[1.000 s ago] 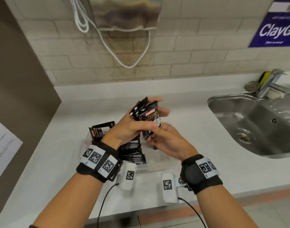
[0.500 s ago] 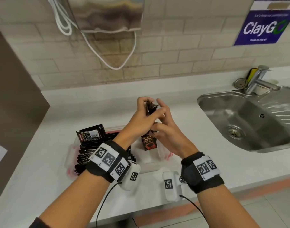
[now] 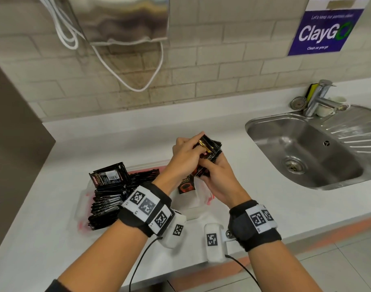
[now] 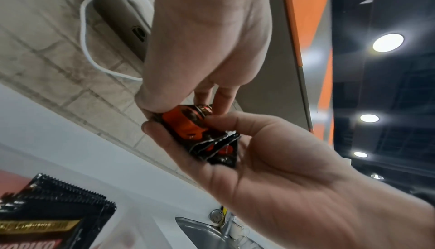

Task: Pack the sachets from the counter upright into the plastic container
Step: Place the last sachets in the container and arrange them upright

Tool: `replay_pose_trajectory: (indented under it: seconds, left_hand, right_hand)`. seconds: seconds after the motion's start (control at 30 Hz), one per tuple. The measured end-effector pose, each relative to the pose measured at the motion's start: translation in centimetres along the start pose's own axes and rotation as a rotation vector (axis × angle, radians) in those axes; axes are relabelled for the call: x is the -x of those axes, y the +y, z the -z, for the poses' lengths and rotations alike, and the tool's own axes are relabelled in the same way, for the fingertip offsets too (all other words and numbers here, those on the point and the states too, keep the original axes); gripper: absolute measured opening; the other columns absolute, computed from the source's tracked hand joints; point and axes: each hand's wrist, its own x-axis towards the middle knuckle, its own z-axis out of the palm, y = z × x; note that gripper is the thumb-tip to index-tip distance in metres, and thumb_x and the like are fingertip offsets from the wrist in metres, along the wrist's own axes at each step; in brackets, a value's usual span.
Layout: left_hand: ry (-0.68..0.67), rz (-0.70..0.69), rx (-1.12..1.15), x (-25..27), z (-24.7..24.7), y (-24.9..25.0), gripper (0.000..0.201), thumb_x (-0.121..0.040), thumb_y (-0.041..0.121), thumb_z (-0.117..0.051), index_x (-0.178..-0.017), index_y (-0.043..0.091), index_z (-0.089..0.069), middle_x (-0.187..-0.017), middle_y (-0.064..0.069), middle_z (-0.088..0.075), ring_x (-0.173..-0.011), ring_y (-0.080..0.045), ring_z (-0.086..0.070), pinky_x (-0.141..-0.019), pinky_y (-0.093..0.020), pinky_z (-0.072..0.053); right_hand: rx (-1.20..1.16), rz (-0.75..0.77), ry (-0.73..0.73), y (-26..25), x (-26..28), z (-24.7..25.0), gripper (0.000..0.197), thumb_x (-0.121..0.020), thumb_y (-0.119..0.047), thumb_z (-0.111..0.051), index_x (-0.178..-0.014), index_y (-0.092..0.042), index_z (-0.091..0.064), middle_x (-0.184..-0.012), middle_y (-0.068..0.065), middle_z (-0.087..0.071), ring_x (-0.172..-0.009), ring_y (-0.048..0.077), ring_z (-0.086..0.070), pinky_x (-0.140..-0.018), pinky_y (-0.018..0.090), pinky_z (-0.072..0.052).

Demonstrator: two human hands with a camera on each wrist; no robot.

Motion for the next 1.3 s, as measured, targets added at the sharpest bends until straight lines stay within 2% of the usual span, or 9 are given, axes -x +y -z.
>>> replay_pose_trajectory:
  seconds: [0.13, 0.23, 0.3, 0.43, 0.6, 0.77, 0.9, 1.1, 1.3]
  left_hand:
    - [0.009, -0.078, -0.085, -0.2, 0.2, -0.7, 0.045, -0.100, 0.016, -0.055, -0.142, 0.032, -0.055, -0.121, -0.003, -0.048, -0.123, -0.019, -0.048, -0.107, -0.035, -0.042]
    - [0.036, -0.137, -0.023, -0.5, 0.9, -1.2, 0.037, -0.094, 0.009, -0.063, -0.126, 0.029, -0.064, -0.100, 0.005, -0.060, -0.087, -0.002, -0.059, -0.077, -0.016, -0.050]
    - [0.038, -0.159, -0.024, -0.6, 1.4, -1.4, 0.034, -0.090, 0.005, -0.069, -0.117, 0.025, -0.068, -0.092, 0.005, -0.061, -0.073, 0.001, -0.056, -0.070, -0.013, -0.048]
    - [0.000, -0.179, -0.120, -0.7, 2.4, -1.8, 0.030, -0.090, 0.008, -0.072, -0.110, 0.030, -0.073, -0.102, -0.001, -0.069, -0.078, -0.009, -0.061, -0.068, -0.020, -0.050]
    - [-0.013, -0.179, -0.178, -0.7, 3.3, -2.3, 0.031, -0.090, 0.013, -0.074, -0.111, 0.036, -0.074, -0.101, -0.001, -0.068, -0.066, -0.008, -0.061, -0.056, -0.018, -0.048]
    - [0.109, -0.124, -0.175, -0.5, 4.2, -2.6, 0.019, -0.090, 0.007, -0.070, -0.094, 0.025, -0.074, -0.100, 0.000, -0.070, -0.082, -0.029, -0.069, -0.071, -0.046, -0.061]
    - [0.156, -0.052, -0.321, -0.2, 4.3, -4.0, 0.015, -0.089, 0.008, -0.070, -0.088, 0.023, -0.074, -0.088, 0.003, -0.070, -0.078, -0.018, -0.066, -0.078, -0.035, -0.057]
    - [0.092, 0.047, -0.567, -0.3, 2.9, -6.4, 0.021, -0.086, -0.002, -0.066, -0.085, 0.019, -0.068, -0.080, 0.011, -0.056, -0.073, -0.004, -0.054, -0.058, -0.013, -0.040]
    - [0.068, 0.135, -0.674, -1.1, 1.5, -7.6, 0.023, -0.085, -0.006, -0.060, -0.084, 0.017, -0.059, -0.117, -0.011, -0.054, -0.100, -0.026, -0.058, -0.075, -0.029, -0.045]
  right_hand:
    - [-0.003, 0.030, 0.023, 0.1, 0.1, 0.8, 0.051, -0.095, 0.012, -0.050, -0.138, -0.014, -0.050, -0.126, 0.015, -0.067, -0.113, 0.031, -0.067, -0.083, 0.045, -0.060]
    - [0.011, 0.045, 0.025, 0.1, 0.2, 1.6, 0.052, -0.093, 0.010, -0.057, -0.138, -0.014, -0.051, -0.126, 0.015, -0.067, -0.110, 0.030, -0.069, -0.088, 0.050, -0.059]
    - [0.009, 0.053, 0.021, 0.3, 0.4, 2.1, 0.051, -0.091, 0.008, -0.061, -0.138, -0.012, -0.052, -0.125, 0.016, -0.068, -0.110, 0.031, -0.069, -0.083, 0.046, -0.060]
    - [0.045, 0.040, 0.024, 0.9, 0.8, 2.6, 0.043, -0.089, -0.015, -0.068, -0.130, -0.017, -0.057, -0.117, 0.010, -0.072, -0.103, 0.025, -0.072, -0.071, 0.032, -0.059]
    - [0.107, 0.020, 0.053, 1.2, 0.7, 2.8, 0.038, -0.090, -0.034, -0.064, -0.126, -0.023, -0.059, -0.113, 0.006, -0.074, -0.101, 0.025, -0.071, -0.079, 0.040, -0.055]
    - [0.045, 0.033, 0.136, 1.1, 0.2, 3.7, 0.028, -0.103, -0.021, -0.054, -0.130, -0.016, -0.056, -0.115, 0.012, -0.073, -0.106, 0.031, -0.070, -0.091, 0.047, -0.057]
    - [0.060, 0.087, 0.176, 1.3, -0.1, 3.7, 0.032, -0.104, -0.022, -0.051, -0.134, -0.010, -0.048, -0.111, 0.015, -0.074, -0.101, 0.027, -0.070, -0.088, 0.039, -0.056]
    - [0.112, 0.097, 0.200, 2.2, -0.4, 2.6, 0.021, -0.099, -0.020, -0.061, -0.120, -0.017, -0.059, -0.118, 0.013, -0.071, -0.110, 0.028, -0.068, -0.091, 0.041, -0.056]
    - [0.128, 0.061, 0.182, 3.0, -0.8, 2.0, 0.023, -0.099, -0.015, -0.061, -0.121, -0.012, -0.057, -0.115, 0.014, -0.070, -0.098, 0.023, -0.071, -0.082, 0.036, -0.057]
